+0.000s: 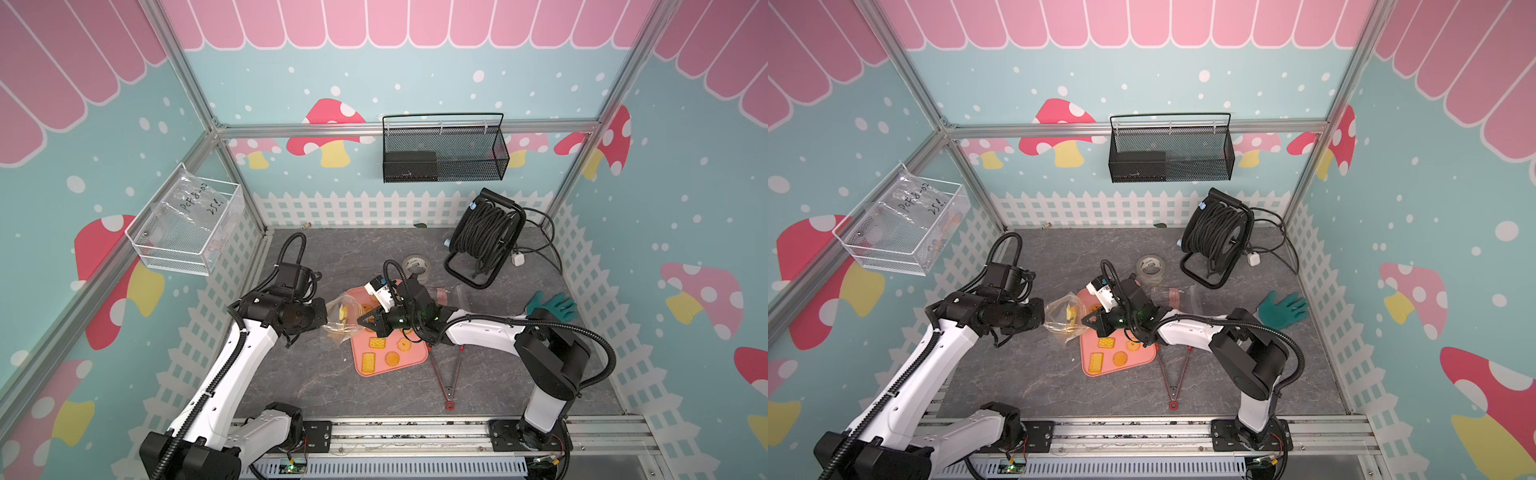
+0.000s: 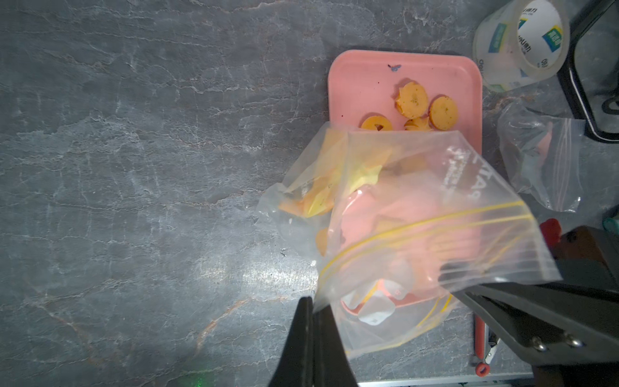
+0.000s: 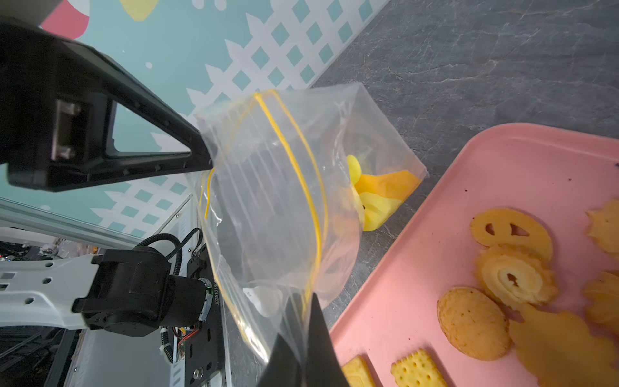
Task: Put the cookies into a resealable bag to prevent moisture
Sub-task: Pick up the ziploc bag from the center of the board.
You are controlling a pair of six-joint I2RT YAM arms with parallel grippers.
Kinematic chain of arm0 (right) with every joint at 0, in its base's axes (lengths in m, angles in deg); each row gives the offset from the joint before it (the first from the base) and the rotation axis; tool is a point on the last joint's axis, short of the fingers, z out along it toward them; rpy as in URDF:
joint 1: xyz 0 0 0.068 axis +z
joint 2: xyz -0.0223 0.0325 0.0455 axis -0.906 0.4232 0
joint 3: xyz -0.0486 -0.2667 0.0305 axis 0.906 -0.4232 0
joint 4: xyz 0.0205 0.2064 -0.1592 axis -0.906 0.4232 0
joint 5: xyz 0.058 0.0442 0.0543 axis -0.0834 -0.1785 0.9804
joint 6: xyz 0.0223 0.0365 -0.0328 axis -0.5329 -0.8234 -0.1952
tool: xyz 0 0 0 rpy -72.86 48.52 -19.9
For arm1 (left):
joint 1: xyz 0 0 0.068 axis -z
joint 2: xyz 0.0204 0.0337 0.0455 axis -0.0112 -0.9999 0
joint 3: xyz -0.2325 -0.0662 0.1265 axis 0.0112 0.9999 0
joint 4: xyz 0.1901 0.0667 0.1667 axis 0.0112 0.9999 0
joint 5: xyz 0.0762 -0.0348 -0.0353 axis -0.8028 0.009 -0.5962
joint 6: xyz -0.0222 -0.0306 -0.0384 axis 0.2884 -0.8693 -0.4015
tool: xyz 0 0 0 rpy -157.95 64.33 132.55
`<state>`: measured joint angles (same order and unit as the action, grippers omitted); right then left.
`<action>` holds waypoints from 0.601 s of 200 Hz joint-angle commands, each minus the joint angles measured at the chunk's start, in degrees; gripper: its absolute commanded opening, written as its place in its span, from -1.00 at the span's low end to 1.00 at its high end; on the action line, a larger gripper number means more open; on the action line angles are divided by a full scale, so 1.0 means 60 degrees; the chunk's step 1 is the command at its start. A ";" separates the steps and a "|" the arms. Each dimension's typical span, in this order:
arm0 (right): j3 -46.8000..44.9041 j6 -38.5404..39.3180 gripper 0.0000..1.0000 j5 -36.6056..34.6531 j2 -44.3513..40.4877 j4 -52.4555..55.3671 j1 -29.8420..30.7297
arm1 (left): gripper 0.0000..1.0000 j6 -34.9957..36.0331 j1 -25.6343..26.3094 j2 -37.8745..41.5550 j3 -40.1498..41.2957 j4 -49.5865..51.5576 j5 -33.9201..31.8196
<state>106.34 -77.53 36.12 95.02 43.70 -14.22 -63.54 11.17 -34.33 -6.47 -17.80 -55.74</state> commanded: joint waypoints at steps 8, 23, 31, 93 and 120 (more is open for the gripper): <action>0.0176 -0.0718 -1.00 0.0333 0.0109 -0.0623 0.0039 | -0.96 -0.0494 0.0120 0.0137 -0.0152 -0.0636 0.0620; 0.0252 -0.0871 -1.00 0.0387 0.0167 -0.0689 0.0065 | -0.93 -0.0683 0.0198 0.0140 0.0070 -0.0985 0.0857; 0.0256 -0.0932 -1.00 0.0393 0.0183 -0.0705 0.0090 | -0.92 -0.0785 0.0302 0.0161 0.0174 -0.1218 0.0902; 0.0331 -0.1198 -1.00 0.0437 0.0278 -0.0849 0.0171 | -0.64 -0.1064 0.0917 -0.0397 0.0087 -0.1897 0.0874; 0.0286 -0.1213 -1.00 0.0378 0.0218 -0.0851 0.0171 | -0.58 -0.0785 0.0931 -0.0697 0.0013 -0.1882 0.0841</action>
<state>107.11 -84.08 38.20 95.87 40.05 -13.59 -68.94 16.44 -37.26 -5.62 -27.94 -50.78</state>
